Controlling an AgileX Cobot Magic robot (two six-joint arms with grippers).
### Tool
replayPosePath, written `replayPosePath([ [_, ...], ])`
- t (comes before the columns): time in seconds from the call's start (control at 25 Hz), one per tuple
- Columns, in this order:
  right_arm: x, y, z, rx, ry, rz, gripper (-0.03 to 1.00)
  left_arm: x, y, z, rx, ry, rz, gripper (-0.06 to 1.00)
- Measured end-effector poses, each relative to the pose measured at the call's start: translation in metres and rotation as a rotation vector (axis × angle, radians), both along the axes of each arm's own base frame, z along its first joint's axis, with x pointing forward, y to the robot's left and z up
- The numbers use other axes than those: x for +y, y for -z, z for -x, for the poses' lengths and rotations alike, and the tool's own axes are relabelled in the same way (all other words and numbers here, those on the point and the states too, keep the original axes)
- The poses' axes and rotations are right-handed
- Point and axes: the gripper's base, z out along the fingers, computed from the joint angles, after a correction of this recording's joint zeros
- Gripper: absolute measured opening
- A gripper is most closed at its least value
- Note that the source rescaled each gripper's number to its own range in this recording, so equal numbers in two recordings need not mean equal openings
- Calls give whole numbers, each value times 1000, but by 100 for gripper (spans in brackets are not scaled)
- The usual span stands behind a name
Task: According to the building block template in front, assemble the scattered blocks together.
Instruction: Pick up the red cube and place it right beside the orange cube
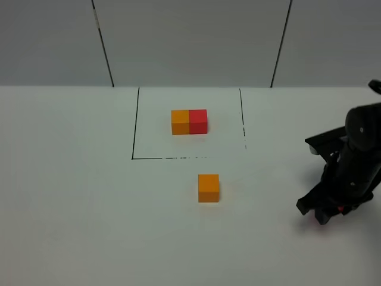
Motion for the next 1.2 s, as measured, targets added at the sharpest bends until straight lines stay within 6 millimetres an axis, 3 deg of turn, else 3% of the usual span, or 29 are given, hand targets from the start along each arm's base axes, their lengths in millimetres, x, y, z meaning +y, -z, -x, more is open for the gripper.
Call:
replayPosePath([
  [0.24, 15, -50, -27, -58, -380, 28, 0, 0, 0, 0, 0, 0, 0, 65],
  [0.44, 49, -66, -34, -141, -629, 36, 0, 0, 0, 0, 0, 0, 0, 65],
  [0.6, 63, -53, -37, -121, -750, 48, 0, 0, 0, 0, 0, 0, 0, 65],
  [1.0, 93, 1, -44, -10, -941, 106, 0, 0, 0, 0, 0, 0, 0, 65],
  [1.2, 114, 8, -55, 5, -992, 118, 0, 0, 0, 0, 0, 0, 0, 65],
])
